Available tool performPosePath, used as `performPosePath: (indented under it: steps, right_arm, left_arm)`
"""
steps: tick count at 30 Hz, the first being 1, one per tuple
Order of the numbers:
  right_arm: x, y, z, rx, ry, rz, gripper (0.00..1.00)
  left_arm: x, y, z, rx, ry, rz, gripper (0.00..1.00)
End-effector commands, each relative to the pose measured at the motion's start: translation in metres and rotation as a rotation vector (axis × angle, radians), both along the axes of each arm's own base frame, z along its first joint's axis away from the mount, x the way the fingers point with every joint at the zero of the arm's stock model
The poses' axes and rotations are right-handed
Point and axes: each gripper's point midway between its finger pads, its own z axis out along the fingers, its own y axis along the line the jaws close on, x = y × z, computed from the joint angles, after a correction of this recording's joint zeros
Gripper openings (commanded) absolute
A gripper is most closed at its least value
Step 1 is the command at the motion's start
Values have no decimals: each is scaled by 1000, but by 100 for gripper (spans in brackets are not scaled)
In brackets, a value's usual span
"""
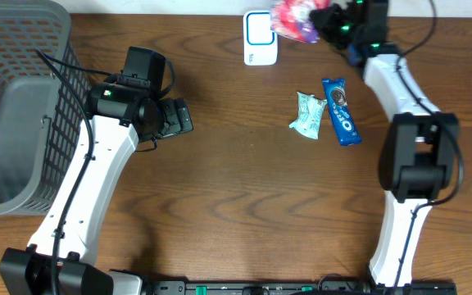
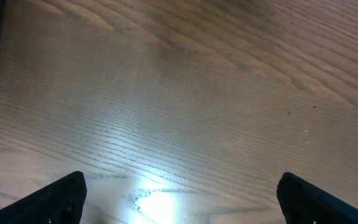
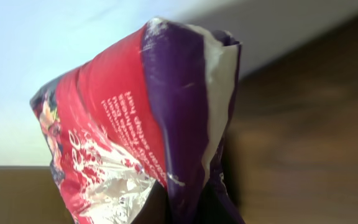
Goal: Scan the item barcode
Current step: 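Carry the purple pack to the far right and release it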
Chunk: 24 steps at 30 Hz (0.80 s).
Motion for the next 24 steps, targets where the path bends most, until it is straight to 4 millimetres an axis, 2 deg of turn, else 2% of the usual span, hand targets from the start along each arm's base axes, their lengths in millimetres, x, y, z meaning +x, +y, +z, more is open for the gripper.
performPosePath:
  steps: [1, 3, 5, 6, 7, 9, 10, 13, 16, 20, 24]
  right_arm:
    - [-7, -50, 47, -71, -79, -2, 1]
    - [-16, -86, 49, -102, -42, -53, 1]
    - [-29, -131, 48, -136, 9, -119, 1]
    - [-40, -159, 47, -163, 38, -154, 1]
    - [-47, -175, 45, -178, 56, -172, 1]
    - [-74, -231, 33, -233, 147, -254, 1]
    - [-83, -247, 27, -250, 184, -282, 1]
    - [-131, -313, -4, -304, 386, -450, 1]
    - [-173, -366, -22, -378, 518, -572, 1]
    - [-203, -411, -29, -465, 529, -576, 1]
    - [-212, -445, -31, -474, 497, -645, 1]
  left_arm:
    - [0, 3, -2, 18, 5, -9, 98]
    - [-1, 3, -2, 19, 5, -9, 98]
    - [-1, 3, -2, 19, 5, -9, 98]
    - [0, 3, -2, 18, 5, -9, 98]
    - [0, 3, -2, 18, 5, -9, 98]
    - [-1, 3, -2, 19, 5, -9, 98]
    - [-1, 3, -2, 18, 5, -9, 98]
    - [-1, 3, -2, 19, 5, -9, 98]
    - [-1, 3, -2, 18, 5, -9, 98]
    - [-1, 3, -2, 18, 5, -9, 98]
    - [-1, 3, -2, 18, 5, -9, 98]
